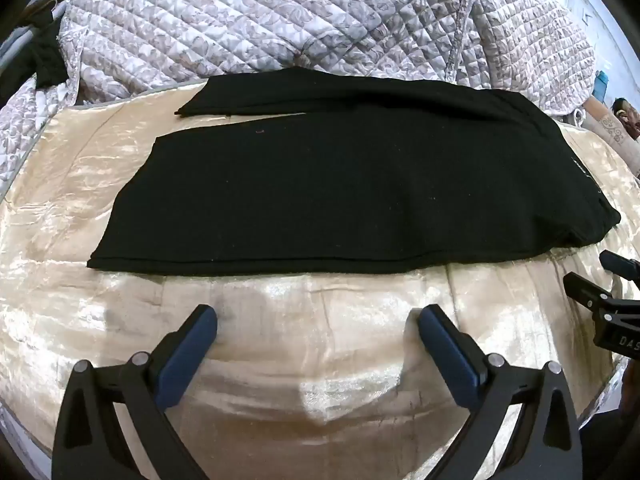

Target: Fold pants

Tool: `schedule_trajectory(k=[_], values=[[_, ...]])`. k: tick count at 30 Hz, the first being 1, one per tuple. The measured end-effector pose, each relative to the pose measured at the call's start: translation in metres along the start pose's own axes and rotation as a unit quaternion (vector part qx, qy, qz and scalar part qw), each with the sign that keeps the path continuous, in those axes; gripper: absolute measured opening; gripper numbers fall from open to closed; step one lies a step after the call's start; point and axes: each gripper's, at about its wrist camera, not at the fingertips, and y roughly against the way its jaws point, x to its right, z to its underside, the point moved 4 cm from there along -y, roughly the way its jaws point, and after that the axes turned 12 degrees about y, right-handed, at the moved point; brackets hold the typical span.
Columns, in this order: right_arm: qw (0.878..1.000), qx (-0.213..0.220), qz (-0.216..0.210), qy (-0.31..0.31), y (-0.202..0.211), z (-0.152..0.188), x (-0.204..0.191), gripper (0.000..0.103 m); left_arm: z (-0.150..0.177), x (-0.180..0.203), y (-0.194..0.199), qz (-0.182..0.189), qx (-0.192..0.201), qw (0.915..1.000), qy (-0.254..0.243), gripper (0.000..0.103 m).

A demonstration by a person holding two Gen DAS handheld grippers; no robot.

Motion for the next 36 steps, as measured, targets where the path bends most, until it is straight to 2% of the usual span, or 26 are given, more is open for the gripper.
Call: schedule_trajectory(k=[14,36], values=[[1.0,0.002,0.001,0.0,0.0,-0.001,-0.001,0.094,0.003,0.01,-0.003,0.0,0.0,1.0,-0.003,0.103],[1.0,0.002,0.005,0.003,-0.001,-0.001,-0.001,0.095,0.0,0.004,-0.002,0.003,-0.002,1.0,-0.002,0.103]])
